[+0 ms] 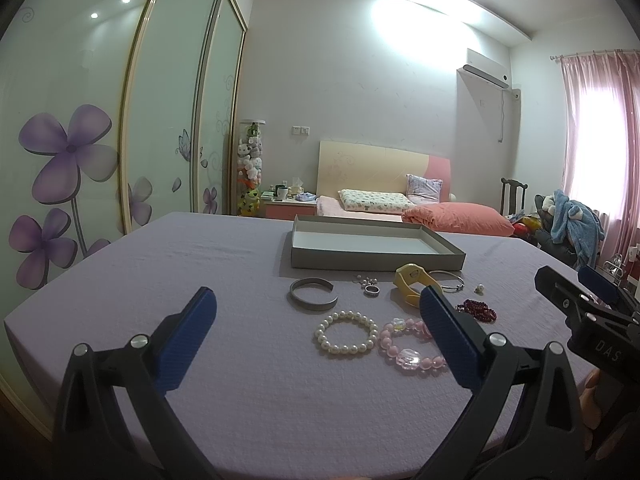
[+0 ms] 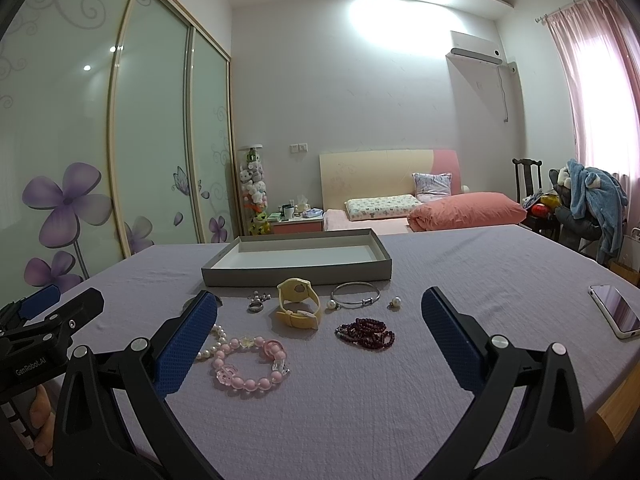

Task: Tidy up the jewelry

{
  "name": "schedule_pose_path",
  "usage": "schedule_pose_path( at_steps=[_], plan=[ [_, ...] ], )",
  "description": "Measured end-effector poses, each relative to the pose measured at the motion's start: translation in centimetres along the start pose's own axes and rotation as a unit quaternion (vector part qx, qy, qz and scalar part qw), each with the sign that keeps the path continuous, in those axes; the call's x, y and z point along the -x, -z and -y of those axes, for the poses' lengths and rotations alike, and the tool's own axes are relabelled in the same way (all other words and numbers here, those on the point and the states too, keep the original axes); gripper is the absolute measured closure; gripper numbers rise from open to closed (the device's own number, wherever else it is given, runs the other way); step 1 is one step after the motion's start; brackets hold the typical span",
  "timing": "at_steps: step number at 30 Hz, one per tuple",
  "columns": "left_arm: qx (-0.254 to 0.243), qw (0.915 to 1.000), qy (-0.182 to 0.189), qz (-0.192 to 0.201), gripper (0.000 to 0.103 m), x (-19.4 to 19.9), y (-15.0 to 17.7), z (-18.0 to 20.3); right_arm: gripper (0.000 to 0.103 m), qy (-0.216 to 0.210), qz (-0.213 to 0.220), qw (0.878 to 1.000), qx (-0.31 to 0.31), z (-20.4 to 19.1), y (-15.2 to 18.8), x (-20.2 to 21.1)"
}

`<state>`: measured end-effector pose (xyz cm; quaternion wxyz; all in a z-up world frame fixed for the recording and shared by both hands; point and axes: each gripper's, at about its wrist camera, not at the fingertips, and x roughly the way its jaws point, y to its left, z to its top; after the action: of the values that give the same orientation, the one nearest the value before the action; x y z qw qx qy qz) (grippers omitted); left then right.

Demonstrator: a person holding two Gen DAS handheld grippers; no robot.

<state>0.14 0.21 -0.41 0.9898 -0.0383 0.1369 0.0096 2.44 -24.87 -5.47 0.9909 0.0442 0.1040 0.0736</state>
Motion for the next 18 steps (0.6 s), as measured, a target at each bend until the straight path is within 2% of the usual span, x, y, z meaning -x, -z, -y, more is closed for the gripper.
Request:
schedule_pose_path(
  at_steps=[18],
  plan=[
    [-0.001, 1.0000, 0.001, -0.005, 0.004, -0.51, 0.52, 0.26, 0.002, 0.001, -0.004, 1.000, -0.002, 0.26, 0.52, -0.20]
  ],
)
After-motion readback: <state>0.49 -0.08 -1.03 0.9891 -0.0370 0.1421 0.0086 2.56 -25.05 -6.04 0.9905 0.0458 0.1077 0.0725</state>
